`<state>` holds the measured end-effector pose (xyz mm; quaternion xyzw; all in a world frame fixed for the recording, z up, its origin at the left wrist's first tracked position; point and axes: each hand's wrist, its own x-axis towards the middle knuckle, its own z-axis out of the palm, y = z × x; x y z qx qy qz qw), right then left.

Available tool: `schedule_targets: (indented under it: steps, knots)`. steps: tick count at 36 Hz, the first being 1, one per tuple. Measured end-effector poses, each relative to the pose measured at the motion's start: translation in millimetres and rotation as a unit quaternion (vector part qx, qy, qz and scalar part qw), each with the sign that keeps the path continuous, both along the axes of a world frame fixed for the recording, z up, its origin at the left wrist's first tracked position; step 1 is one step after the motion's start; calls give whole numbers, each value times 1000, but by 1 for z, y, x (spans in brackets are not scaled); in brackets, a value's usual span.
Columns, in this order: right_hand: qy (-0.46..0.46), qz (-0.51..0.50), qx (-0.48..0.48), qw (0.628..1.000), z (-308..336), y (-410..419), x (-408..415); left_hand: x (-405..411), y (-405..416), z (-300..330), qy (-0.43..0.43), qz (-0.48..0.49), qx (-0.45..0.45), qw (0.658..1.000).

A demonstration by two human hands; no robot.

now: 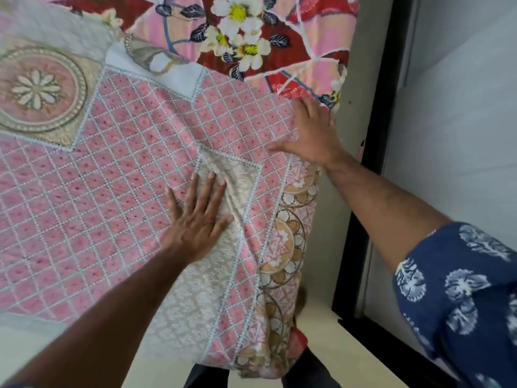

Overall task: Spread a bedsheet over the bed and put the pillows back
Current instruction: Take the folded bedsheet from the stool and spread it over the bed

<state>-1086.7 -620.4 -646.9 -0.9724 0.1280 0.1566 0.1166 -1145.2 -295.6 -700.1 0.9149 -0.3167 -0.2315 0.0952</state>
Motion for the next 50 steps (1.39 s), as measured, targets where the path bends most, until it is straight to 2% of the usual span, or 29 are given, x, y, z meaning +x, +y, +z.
schedule_targets:
  steps: [5,11,14,16,24,27,29,31,34,43,45,47,50]
  knots:
    - [-75,-7,-49,996,-6,-8,18,-3,-2,0,-22,7,6,1000]
    - [-57,-1,43,997,7,-47,33,-3,-5,7,-19,18,25,999]
    - [-21,-44,198,979,5,-79,33,-4,-9,10,-11,23,46,999]
    - [-22,-46,256,965,3,-96,33,-6,-12,13,-11,29,65,997]
    - [-34,2,290,957,2,-139,48,-16,-41,24,-30,64,83,994]
    - [-41,-18,281,959,-11,-140,37,-18,-49,25,-30,65,86,994]
    - [-25,-43,314,948,-17,-149,31,-16,-56,25,-32,62,84,994]
    - [26,-46,346,937,-20,-161,24,-12,-66,26,-34,51,79,995]
    - [89,-19,347,934,-31,-181,9,-4,-88,25,-45,19,69,996]
    - [102,-55,415,902,-44,-216,-2,7,-152,27,-76,-96,57,991]
    - [113,-58,397,909,-41,-210,-3,6,-155,26,-84,-116,52,988]
    - [117,-50,333,934,-45,-199,-3,3,-155,24,-95,-132,41,986]
    - [36,-63,141,987,-62,-186,-4,7,-155,22,-98,-160,33,982]
